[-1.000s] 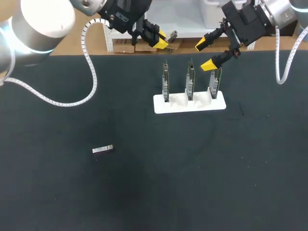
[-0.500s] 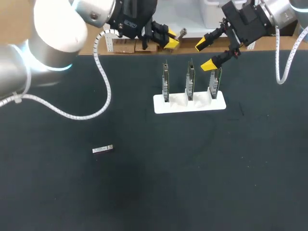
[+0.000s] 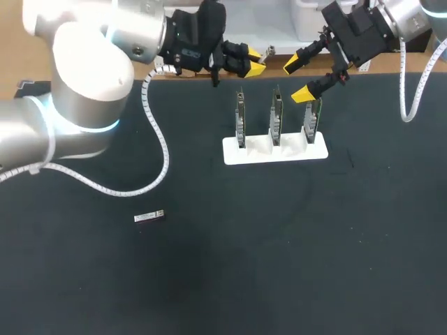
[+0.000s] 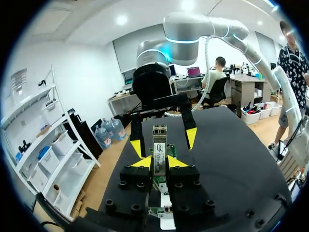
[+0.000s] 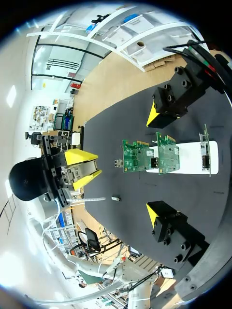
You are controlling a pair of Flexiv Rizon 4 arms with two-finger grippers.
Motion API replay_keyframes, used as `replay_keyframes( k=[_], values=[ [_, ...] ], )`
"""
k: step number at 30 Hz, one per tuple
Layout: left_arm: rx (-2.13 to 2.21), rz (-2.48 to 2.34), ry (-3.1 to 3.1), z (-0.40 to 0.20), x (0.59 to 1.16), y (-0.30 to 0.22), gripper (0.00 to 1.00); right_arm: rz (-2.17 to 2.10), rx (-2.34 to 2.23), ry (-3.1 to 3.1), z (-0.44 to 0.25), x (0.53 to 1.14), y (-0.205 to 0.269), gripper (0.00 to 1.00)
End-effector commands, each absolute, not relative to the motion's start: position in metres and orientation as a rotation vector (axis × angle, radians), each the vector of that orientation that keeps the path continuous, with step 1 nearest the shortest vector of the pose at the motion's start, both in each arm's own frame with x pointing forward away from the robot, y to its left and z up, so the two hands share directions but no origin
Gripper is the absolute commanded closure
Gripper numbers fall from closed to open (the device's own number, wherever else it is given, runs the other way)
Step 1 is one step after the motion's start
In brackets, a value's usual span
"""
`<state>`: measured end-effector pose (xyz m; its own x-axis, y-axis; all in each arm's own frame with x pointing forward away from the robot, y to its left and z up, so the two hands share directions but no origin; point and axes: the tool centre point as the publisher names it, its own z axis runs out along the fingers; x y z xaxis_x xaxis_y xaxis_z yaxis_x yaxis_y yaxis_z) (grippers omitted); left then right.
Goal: Pick up the optical module with the left hand, and insert it into the network port with the right hand.
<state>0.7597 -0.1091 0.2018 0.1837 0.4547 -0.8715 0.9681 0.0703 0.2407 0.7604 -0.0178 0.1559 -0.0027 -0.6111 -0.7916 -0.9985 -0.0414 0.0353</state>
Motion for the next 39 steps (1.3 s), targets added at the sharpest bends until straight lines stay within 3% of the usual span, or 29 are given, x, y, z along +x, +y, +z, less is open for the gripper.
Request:
replay_keyframes(
  k=[1,27,39],
  values=[
    [1.514,-0.731,1.376,0.198,0.766,-0.118,1.00,0.875,-1.707,1.667,0.156,0.759,-0.018,0.00],
    [1.545,-0.804,1.297,0.191,0.775,-0.142,1.00,0.875,-1.707,1.667,0.156,0.759,-0.018,0.00],
    [1.473,-0.873,1.254,0.188,0.752,-0.155,1.00,0.875,-1.707,1.667,0.156,0.759,-0.018,0.00]
  ],
)
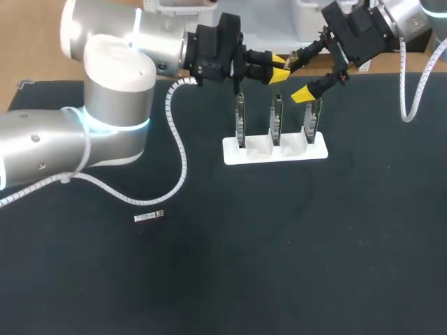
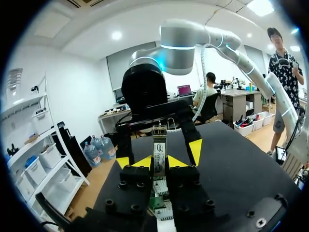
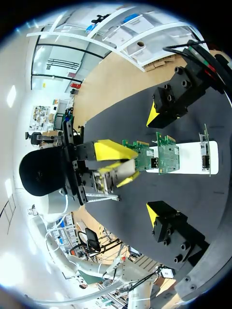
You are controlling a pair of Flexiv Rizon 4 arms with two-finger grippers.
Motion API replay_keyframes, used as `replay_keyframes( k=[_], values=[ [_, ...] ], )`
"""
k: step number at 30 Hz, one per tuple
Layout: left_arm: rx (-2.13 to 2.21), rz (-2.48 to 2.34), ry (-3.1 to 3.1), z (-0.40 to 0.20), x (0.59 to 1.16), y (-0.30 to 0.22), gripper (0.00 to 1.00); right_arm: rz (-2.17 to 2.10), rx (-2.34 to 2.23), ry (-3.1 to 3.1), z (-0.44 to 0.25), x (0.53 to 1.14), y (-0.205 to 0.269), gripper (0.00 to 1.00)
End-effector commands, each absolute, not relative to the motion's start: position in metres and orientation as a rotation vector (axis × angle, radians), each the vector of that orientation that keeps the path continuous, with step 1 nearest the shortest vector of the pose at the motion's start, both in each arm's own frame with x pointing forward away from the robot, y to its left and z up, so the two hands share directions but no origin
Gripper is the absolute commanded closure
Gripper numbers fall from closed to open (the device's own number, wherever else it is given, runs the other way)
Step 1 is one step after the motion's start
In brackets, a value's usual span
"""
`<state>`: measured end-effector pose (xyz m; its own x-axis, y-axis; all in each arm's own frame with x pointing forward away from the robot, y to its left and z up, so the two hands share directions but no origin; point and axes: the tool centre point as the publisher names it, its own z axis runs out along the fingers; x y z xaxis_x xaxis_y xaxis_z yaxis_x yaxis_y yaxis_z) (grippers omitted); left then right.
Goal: Pick up the optical module with the left hand, and insert it into the network port with the right hand.
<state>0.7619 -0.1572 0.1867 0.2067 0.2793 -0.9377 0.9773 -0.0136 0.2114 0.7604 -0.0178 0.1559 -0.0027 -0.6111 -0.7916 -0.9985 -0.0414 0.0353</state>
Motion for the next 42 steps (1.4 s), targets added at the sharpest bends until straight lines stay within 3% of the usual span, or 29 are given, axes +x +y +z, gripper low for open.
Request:
replay_keyframes(
  k=[1,42],
  values=[
    [1.464,-0.869,1.250,0.188,0.750,-0.154,1.00,0.875,-1.707,1.667,0.156,0.759,-0.018,0.00],
    [1.403,-0.989,1.264,0.171,0.766,-0.159,1.00,0.875,-1.707,1.667,0.156,0.759,-0.018,0.00]
  ],
)
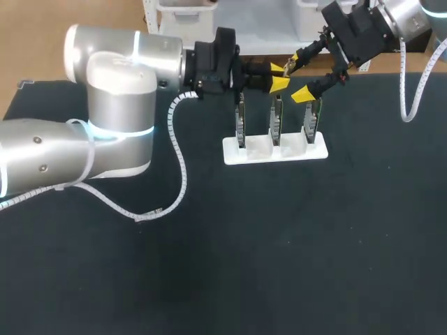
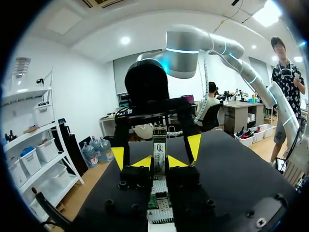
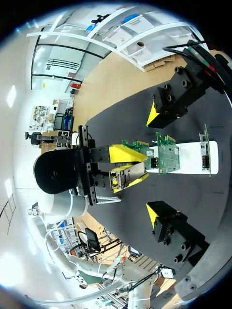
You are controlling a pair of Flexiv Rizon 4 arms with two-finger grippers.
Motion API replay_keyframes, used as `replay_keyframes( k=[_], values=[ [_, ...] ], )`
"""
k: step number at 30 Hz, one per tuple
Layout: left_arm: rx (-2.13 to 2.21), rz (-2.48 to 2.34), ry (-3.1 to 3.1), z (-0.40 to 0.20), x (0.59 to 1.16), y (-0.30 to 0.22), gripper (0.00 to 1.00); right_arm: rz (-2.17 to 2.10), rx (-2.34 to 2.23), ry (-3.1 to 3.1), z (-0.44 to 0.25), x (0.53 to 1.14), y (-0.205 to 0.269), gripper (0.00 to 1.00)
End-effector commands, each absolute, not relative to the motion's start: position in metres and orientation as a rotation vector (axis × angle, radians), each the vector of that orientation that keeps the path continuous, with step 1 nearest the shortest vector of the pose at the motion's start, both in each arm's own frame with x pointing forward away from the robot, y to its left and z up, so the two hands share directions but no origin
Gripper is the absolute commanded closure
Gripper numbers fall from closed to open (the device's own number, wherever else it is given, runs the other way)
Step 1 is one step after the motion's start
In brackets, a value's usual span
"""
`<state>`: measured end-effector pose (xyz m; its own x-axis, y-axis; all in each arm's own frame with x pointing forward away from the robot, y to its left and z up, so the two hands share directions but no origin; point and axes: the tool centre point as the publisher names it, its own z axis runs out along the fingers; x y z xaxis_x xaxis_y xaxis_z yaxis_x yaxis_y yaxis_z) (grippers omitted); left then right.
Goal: Pick up the optical module with the left hand, and insert it into the network port with the right hand.
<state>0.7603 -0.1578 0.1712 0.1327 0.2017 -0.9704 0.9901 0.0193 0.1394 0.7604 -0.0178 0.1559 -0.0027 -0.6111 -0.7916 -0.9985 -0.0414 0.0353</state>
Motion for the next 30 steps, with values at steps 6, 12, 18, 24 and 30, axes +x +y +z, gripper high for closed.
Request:
replay_keyframes(
  k=[6,12,18,24,30],
  values=[
    [1.398,-0.994,1.264,0.1708,0.7657,-0.1572,1.00,0.875,-1.707,1.667,0.1556,0.7593,-0.0181,0.00],
    [1.393,-1.003,1.264,0.1686,0.7655,-0.1563,1.00,0.875,-1.707,1.667,0.1556,0.7593,-0.0181,0.00],
    [1.383,-1.008,1.266,0.1669,0.7645,-0.1554,1.00,0.875,-1.707,1.667,0.1556,0.7593,-0.0181,0.00],
    [1.377,-1.013,1.266,0.1652,0.7634,-0.1548,1.00,0.875,-1.707,1.667,0.1556,0.7593,-0.0181,0.00],
    [1.363,-1.023,1.268,0.1625,0.7623,-0.1540,1.00,0.875,-1.707,1.667,0.1556,0.7593,-0.0181,0.00]
  ],
)
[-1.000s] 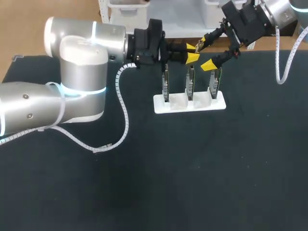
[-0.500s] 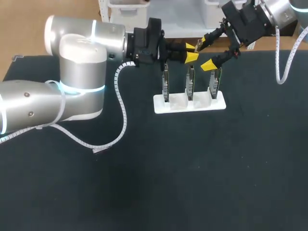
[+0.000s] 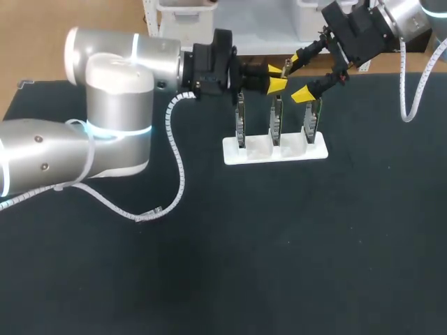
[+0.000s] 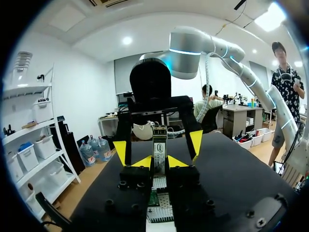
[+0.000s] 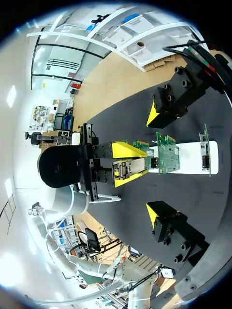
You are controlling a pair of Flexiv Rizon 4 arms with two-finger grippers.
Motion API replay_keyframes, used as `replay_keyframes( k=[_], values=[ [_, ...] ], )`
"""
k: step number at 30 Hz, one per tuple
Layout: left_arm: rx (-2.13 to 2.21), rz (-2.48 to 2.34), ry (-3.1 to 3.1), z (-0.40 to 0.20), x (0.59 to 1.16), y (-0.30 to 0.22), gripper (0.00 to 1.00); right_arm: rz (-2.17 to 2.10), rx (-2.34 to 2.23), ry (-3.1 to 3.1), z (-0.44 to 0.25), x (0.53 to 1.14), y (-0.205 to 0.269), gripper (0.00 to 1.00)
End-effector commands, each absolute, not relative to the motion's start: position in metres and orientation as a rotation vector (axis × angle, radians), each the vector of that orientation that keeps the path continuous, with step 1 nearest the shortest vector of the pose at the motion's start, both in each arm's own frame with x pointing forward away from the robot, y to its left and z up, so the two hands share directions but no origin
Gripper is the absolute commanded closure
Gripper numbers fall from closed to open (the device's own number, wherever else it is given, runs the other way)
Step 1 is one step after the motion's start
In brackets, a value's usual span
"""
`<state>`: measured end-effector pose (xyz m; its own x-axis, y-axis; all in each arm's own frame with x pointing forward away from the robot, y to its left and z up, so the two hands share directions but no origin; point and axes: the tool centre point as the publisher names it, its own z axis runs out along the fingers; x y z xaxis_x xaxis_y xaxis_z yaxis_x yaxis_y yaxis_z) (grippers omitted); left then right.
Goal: Pick up the optical module with the left hand, and insert it into the network port with the right hand.
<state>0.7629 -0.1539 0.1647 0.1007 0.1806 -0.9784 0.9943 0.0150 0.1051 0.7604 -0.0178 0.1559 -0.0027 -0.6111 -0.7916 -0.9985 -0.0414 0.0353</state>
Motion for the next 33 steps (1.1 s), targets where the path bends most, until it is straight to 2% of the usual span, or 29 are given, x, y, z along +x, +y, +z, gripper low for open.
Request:
replay_keyframes(
  k=[1,33],
  values=[
    [1.362,-1.022,1.269,0.1626,0.7621,-0.1540,1.00,0.875,-1.707,1.667,0.1556,0.7593,-0.0181,0.00],
    [1.350,-1.027,1.279,0.1613,0.7591,-0.1537,1.00,0.875,-1.707,1.667,0.1556,0.7593,-0.0181,0.00]
  ],
)
